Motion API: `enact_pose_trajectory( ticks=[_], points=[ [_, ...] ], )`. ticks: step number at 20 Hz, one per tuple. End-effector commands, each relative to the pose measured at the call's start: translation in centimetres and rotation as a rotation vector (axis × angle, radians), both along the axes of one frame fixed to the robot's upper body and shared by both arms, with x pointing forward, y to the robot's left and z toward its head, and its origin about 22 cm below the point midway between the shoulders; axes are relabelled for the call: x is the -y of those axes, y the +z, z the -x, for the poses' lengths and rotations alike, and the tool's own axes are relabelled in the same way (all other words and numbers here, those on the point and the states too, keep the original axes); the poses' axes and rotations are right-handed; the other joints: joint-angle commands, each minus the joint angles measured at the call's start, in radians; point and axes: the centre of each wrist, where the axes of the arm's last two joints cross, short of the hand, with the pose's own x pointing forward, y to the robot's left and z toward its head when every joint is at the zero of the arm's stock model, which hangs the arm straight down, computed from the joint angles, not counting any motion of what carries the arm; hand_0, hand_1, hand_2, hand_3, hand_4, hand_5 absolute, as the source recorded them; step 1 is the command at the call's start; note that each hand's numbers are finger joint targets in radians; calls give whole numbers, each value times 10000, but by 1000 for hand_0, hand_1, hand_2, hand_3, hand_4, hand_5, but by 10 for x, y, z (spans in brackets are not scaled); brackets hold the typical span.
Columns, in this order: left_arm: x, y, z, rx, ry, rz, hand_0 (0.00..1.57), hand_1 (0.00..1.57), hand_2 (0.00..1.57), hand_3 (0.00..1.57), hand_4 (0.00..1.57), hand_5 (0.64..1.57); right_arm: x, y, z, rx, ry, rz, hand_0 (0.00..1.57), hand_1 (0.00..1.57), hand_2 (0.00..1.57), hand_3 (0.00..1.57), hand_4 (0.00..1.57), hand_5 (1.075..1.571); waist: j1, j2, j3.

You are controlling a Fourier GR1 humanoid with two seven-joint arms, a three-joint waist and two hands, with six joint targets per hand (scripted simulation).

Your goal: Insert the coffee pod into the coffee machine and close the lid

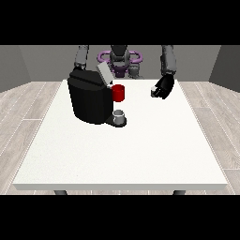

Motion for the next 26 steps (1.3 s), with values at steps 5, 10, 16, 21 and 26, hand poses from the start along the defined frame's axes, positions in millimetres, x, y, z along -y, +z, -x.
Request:
enact_pose_trajectory(
  ticks=[5,10,16,21,26],
  points=[
    [31,31,-20,-1098,-916,265,1375,1375,1381,1327,490,1571,2,-33,19,-985,-171,-12,0,0,0,0,0,1571,330,-1276,1],
    [53,74,-46,-554,-566,663,1402,1402,1390,1329,542,1571,0,-12,-1,-238,223,-55,0,0,0,0,0,1571,-195,-789,-1],
    [78,120,-62,-335,-840,404,1403,1403,1396,1341,598,1571,-5,-8,-5,172,75,-384,0,0,0,0,0,1571,-259,-819,1],
    [67,162,-77,258,-302,1526,985,985,1204,1371,511,1571,-12,17,-13,505,454,-341,0,0,0,0,0,1571,-990,-496,-3],
    [70,200,-83,765,-252,1651,1195,1195,1240,1260,489,1571,4,24,-18,1002,398,-140,0,0,0,0,0,1571,-1246,-13,-2]
  ],
)
